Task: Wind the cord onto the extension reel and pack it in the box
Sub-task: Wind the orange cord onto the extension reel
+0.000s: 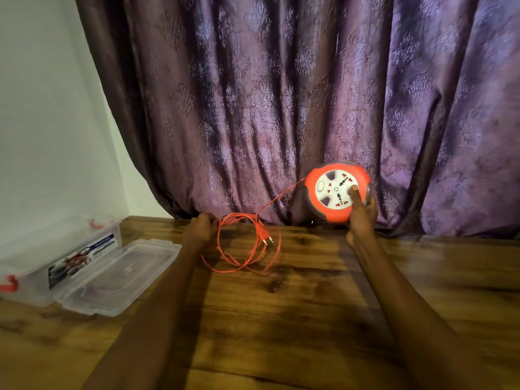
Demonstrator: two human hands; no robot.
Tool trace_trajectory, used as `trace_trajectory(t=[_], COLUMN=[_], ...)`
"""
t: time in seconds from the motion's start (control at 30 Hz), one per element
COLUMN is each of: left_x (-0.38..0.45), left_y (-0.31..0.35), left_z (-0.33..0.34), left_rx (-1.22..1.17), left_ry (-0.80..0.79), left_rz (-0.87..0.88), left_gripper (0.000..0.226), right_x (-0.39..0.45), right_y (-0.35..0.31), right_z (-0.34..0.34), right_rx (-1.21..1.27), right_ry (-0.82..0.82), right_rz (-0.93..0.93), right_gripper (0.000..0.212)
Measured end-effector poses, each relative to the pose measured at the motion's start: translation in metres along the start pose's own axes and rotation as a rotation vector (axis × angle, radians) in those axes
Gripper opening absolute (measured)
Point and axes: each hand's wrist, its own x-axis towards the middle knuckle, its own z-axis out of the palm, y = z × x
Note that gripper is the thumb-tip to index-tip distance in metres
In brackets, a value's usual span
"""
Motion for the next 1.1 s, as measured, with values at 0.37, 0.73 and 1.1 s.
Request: trace_trajectory(t=[0.37, 0.73, 1.1], left_x=[0.000, 0.022, 0.020], left_y=[0.036, 0.052, 0.083], left_z=[0.000, -0.010, -0.020], left_rx=[-0.539, -0.161, -0.635], left_ry=[-0.121, -0.225, -0.190], left_rz=[-0.078, 0.293, 0.204], left_gripper=[0.023, 0.031, 0.027], right_x=[-0.008, -0.025, -0.042], right_y=[-0.016, -0.028, -0.036], right_z=[0.022, 0.023, 0.033], right_rx=[0.037, -0.193, -0.336], right_ry=[-0.157, -0.367, -0.563], right_rz=[0.077, -0.019, -0.123], right_gripper=[0.043, 0.026, 0.037])
